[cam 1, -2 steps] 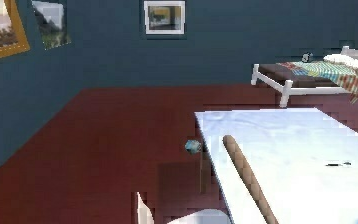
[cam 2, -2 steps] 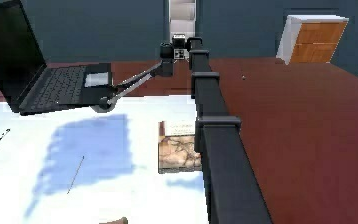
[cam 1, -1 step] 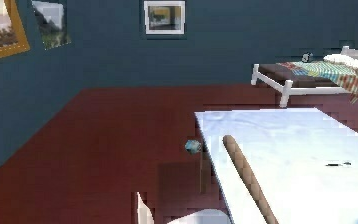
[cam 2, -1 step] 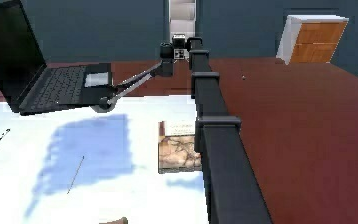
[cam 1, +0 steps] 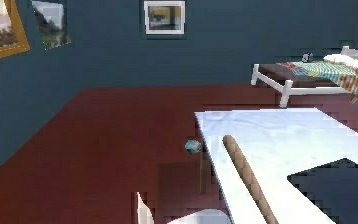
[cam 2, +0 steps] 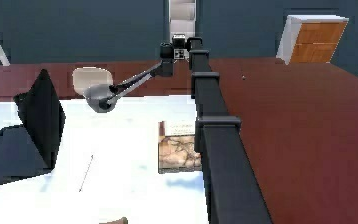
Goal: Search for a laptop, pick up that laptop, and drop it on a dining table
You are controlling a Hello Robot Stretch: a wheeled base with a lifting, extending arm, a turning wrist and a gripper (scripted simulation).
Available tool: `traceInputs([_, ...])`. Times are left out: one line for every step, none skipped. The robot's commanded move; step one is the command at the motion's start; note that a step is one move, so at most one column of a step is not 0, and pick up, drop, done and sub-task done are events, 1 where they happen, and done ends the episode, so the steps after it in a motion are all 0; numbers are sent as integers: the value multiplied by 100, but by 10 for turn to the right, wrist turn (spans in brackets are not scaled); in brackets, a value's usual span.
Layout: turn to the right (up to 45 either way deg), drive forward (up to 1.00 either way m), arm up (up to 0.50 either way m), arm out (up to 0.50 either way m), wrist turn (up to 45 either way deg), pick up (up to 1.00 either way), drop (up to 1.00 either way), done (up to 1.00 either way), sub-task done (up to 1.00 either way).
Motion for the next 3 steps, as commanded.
traceInputs([0, 0, 2, 0, 0, 0, 0, 0, 0])
traceInputs([0, 0, 0, -8, 0, 0, 0, 0, 0])
traceInputs([0, 0, 0, 0, 0, 0, 0, 100, 0])
